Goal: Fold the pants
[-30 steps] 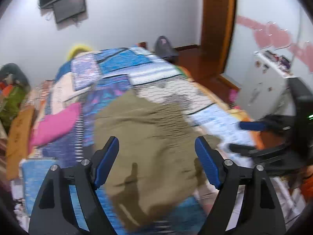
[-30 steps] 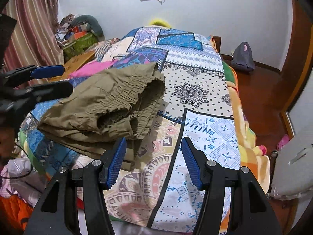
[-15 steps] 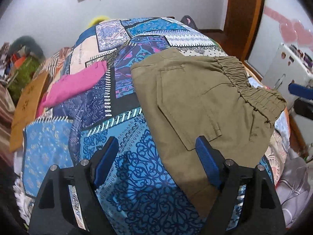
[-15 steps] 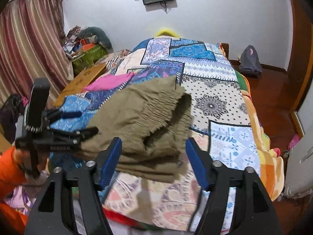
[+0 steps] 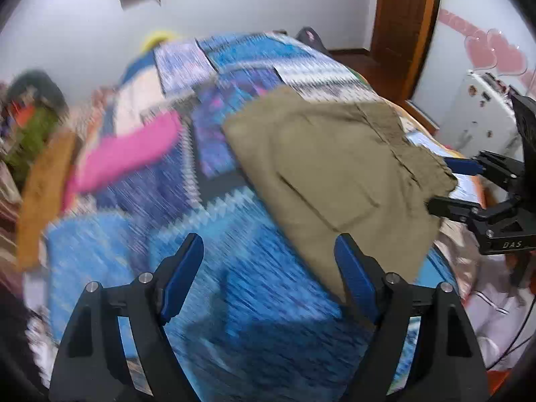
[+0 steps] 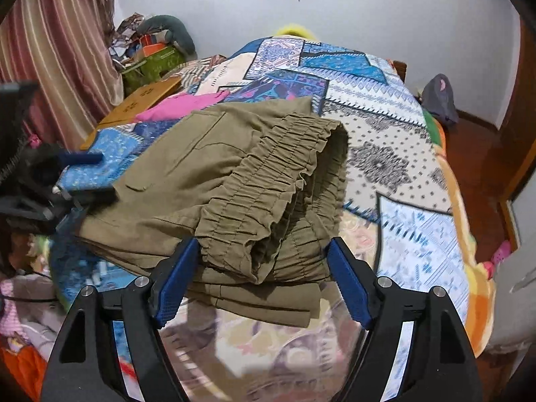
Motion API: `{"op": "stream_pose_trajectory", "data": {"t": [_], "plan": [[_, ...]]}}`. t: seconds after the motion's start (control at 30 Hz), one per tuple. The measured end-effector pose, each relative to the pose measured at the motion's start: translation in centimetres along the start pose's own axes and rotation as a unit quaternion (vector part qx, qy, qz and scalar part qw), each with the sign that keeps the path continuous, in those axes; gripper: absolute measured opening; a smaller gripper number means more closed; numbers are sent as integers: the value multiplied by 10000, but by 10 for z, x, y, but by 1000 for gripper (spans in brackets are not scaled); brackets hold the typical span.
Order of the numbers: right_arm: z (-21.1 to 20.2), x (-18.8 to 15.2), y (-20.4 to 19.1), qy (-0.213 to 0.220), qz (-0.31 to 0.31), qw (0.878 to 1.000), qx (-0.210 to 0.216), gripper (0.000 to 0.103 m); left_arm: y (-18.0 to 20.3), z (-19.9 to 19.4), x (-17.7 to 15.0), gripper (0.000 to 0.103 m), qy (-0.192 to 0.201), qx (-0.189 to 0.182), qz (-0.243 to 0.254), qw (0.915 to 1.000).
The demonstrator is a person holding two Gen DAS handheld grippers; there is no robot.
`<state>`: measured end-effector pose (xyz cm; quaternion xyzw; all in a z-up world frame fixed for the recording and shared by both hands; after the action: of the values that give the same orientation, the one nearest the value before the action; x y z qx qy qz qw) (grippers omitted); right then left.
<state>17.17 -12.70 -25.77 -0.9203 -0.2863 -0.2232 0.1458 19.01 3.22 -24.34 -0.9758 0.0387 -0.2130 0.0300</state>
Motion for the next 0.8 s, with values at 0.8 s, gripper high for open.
{"op": "stream_pose_trajectory", "data": {"t": [0.8], "plan": [[37,34,96,-169,325,9980,-521,75,-68,190,182,63,-834,-1055,-1108,9847]]}}
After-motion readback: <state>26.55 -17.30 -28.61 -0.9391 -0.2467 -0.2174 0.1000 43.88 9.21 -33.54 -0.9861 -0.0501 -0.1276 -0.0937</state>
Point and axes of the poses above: each gripper's, at about its wrist camera, not at the fingertips, and z roughly the way its jaws point, y to its right, x to its top, the point moved 8 cm from there along z, roughly the way its jaws point, and after that the axes turned 11 degrees about -y, right-handed, at the moved point
